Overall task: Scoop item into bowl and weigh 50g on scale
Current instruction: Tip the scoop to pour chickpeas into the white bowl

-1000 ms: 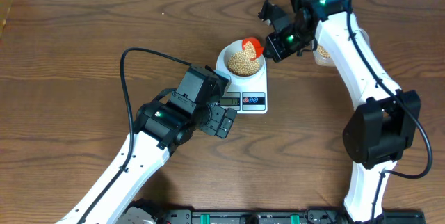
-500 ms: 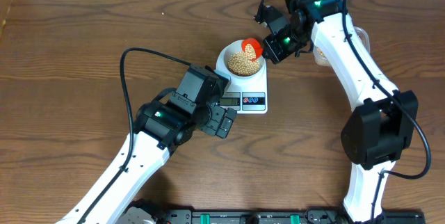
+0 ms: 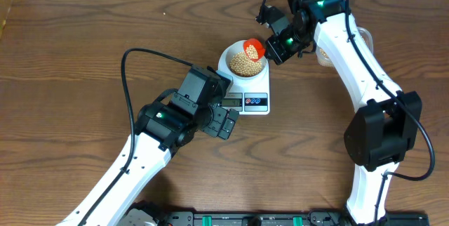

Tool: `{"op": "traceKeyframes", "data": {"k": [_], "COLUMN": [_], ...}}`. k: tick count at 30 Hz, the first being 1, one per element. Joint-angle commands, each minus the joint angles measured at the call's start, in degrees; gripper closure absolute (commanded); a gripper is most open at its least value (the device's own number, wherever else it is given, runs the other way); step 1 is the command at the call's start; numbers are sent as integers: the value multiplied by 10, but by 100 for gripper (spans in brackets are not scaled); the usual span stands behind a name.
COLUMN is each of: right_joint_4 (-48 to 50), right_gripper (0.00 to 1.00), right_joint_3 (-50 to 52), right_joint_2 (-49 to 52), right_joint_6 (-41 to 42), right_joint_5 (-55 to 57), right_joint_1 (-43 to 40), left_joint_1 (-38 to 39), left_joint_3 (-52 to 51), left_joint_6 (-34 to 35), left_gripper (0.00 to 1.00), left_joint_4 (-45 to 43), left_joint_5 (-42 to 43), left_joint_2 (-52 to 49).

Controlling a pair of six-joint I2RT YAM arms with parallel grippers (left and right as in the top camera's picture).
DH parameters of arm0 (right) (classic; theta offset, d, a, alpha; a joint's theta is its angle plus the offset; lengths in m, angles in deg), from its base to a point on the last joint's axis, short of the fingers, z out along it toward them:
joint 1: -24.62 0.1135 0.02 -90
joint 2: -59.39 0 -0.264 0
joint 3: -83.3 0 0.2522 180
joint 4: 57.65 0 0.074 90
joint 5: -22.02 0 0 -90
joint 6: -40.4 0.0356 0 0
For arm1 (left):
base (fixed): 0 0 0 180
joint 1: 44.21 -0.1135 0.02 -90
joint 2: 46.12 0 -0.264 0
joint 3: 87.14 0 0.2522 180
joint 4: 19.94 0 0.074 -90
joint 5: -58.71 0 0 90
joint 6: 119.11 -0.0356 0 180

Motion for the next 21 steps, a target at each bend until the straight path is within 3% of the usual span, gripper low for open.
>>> {"op": "traceKeyframes", "data": {"k": [1, 21], "right_joint_4": [1, 6], "right_gripper": [99, 99], "right_joint_3": [-14, -14], "right_joint_2": [6, 6], "right_joint_6": [-19, -49], "right_joint_5": [0, -2], "right_joint_1": [6, 6], "left_joint_1": [-2, -2], "left_joint_3": [4, 4], "left_joint_6": [0, 0], "left_gripper": [2, 2], "left_joint_4": [1, 1], "left_joint_5": [-3, -3], "left_joint_2": [1, 2]}}
